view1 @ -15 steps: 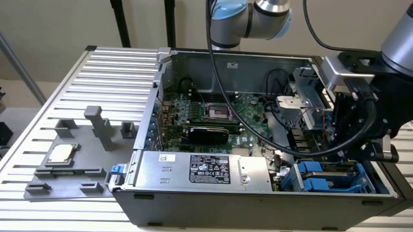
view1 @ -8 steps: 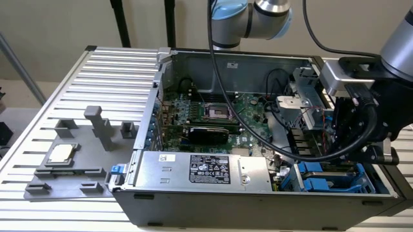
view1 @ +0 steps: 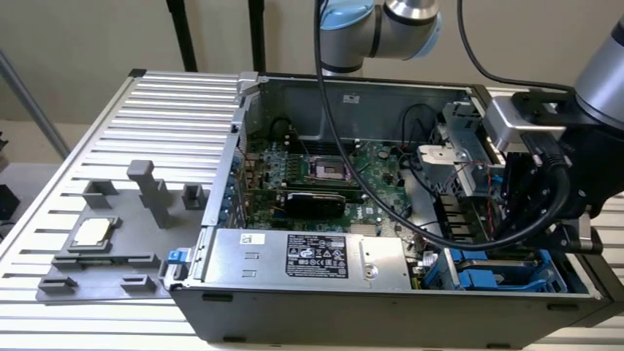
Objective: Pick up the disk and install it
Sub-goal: 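Insert the second disk wire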
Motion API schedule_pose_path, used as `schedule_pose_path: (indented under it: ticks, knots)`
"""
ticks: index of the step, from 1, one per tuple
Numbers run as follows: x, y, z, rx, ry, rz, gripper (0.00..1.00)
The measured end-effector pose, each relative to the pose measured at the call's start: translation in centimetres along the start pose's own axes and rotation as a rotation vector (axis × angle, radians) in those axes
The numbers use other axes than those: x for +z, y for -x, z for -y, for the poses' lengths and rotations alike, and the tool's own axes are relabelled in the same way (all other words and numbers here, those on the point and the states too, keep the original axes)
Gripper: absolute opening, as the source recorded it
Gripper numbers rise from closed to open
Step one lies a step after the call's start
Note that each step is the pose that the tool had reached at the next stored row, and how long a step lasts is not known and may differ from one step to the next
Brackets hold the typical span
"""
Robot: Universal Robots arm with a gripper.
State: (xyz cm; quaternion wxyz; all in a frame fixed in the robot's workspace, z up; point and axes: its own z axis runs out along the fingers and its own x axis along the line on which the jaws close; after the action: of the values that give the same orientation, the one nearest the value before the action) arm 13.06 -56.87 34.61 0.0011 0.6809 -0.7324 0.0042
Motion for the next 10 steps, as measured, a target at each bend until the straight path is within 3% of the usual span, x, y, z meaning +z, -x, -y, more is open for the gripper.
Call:
schedule_pose_path:
  ticks: [10]
  knots:
    - [0.34,-0.04,0.05,-0.005,-0.0091,0.0006,0.16]
